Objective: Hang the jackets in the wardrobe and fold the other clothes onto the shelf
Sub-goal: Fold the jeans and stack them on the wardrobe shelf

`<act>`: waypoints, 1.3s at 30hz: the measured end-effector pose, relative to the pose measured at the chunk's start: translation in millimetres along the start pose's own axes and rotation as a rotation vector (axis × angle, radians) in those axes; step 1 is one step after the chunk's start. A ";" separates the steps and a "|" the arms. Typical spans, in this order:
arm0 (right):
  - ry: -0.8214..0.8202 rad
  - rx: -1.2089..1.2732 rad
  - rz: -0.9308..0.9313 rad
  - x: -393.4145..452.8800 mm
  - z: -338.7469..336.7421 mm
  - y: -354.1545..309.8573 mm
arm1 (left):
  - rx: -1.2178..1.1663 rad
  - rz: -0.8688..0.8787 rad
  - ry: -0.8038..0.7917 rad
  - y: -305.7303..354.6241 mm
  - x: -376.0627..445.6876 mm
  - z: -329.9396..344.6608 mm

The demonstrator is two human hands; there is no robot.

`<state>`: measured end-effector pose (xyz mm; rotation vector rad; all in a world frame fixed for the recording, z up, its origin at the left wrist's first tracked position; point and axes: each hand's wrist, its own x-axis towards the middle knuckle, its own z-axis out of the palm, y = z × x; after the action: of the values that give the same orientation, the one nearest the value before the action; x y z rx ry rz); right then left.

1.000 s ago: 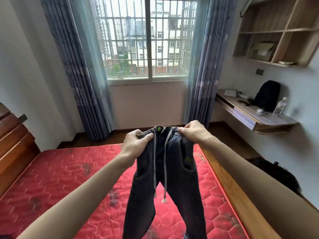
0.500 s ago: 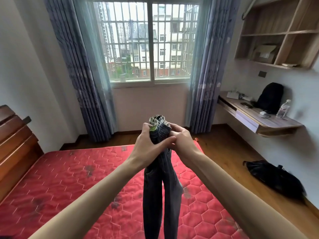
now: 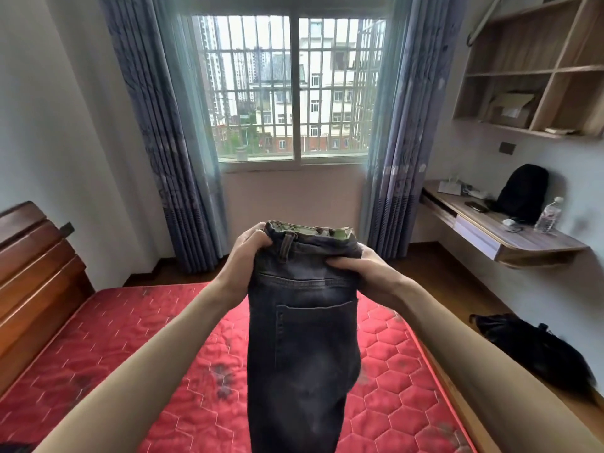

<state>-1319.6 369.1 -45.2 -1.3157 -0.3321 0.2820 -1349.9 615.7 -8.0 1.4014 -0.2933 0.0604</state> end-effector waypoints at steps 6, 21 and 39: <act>0.301 -0.238 -0.133 1.5 11.9 9.9 | 0.532 -0.035 -0.007 -17.8 -2.4 -17.1; -0.226 -0.788 0.242 52.8 -4.3 -41.3 | 0.300 -0.511 -0.440 -8.7 57.3 -85.8; 0.424 -1.456 -0.455 293.2 5.3 -124.5 | 1.623 0.325 0.147 60.6 274.2 -112.3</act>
<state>-1050.4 458.2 100.0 -2.5807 -0.4756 -0.7874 -1080.2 699.9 100.0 2.9108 -0.3475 0.8120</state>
